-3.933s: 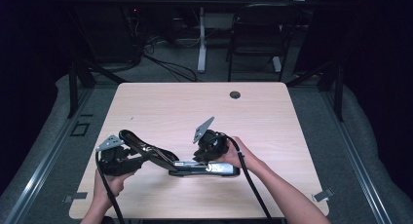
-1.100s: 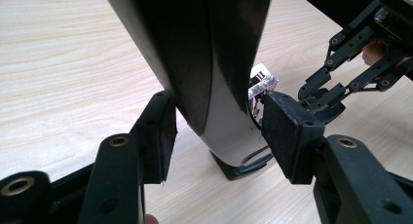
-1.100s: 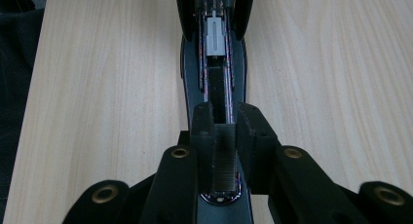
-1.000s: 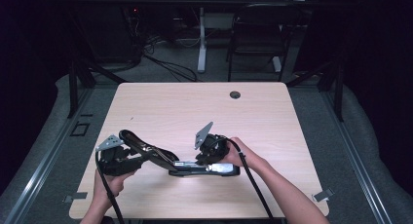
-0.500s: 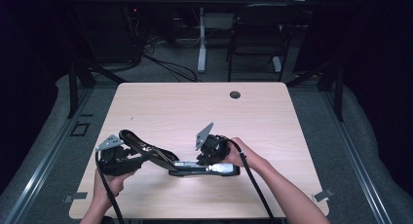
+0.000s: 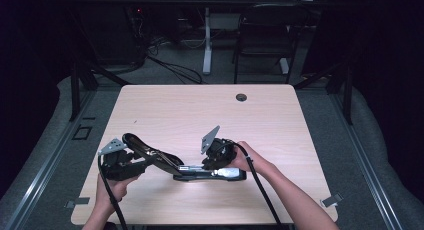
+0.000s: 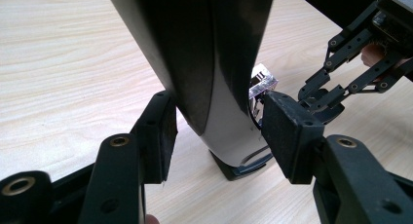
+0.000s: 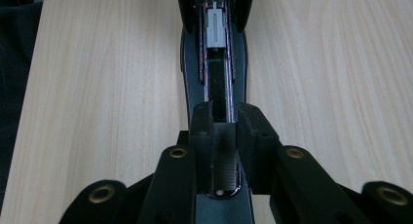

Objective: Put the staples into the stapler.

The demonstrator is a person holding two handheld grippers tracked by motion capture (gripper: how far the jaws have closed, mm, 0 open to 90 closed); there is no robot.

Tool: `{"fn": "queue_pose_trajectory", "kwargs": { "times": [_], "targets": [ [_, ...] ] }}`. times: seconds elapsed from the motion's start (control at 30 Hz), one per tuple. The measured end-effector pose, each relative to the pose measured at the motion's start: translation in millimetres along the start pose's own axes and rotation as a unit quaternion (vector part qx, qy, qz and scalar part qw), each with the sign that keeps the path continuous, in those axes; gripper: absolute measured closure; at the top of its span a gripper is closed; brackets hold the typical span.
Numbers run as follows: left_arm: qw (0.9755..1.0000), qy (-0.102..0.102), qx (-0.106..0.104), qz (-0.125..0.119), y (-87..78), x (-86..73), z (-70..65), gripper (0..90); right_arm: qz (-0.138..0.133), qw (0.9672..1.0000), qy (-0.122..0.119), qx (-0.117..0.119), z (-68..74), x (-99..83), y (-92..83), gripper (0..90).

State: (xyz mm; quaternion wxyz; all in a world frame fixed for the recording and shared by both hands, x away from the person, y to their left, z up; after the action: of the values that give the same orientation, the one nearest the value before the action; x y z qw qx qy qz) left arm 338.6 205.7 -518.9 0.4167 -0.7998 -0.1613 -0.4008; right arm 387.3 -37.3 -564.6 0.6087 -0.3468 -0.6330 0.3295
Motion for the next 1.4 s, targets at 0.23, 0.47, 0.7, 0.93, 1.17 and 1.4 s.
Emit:
{"fn": "queue_pose_trajectory", "kwargs": {
  "times": [0.23,0.47,0.7,0.93,1.17,1.4],
  "targets": [
    [1.0,0.0,0.0,0.0,0.1,0.0,0.0,48.2,0.001,1.0,0.002,0.0,-0.4,-1.4,0.1,75.4],
    [1.0,0.0,-0.001,0.0,0.0,0.1,0.0,48.2,-0.002,1.0,0.004,0.001,-1.4,-2.3,-1.6,76.9],
    [1.0,0.0,0.0,0.0,-0.2,0.0,-0.1,48.3,-0.003,0.9999,0.011,-0.007,-2.0,-3.7,-6.6,80.0],
    [1.0,0.0,-0.001,0.0,-0.4,0.1,-0.2,48.4,-0.001,0.9992,0.022,-0.032,-0.2,-8.4,-23.9,79.3],
    [1.0,0.002,-0.001,-0.001,-0.4,0.6,-0.8,48.5,-0.005,0.9958,0.062,-0.068,1.9,-19.9,-46.2,78.4],
    [1.0,0.007,0.002,-0.002,0.2,1.8,-2.7,48.6,-0.006,0.9899,0.107,-0.093,3.5,-30.9,-58.2,78.4]
  ]
}}
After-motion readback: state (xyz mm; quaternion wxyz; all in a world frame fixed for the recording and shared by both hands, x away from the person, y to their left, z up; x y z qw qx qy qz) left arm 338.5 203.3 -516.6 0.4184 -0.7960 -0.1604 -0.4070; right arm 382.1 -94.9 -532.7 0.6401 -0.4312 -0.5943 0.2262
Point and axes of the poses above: each handheld gripper's, and its own axes: y roughly forward along the jaws, x roughly out of its top, z roughly to its left, the point moved 6 cm from there along y, roughly forward along the jaws, and after that the axes turned 5 degrees about -y, right-handed, at the moved point
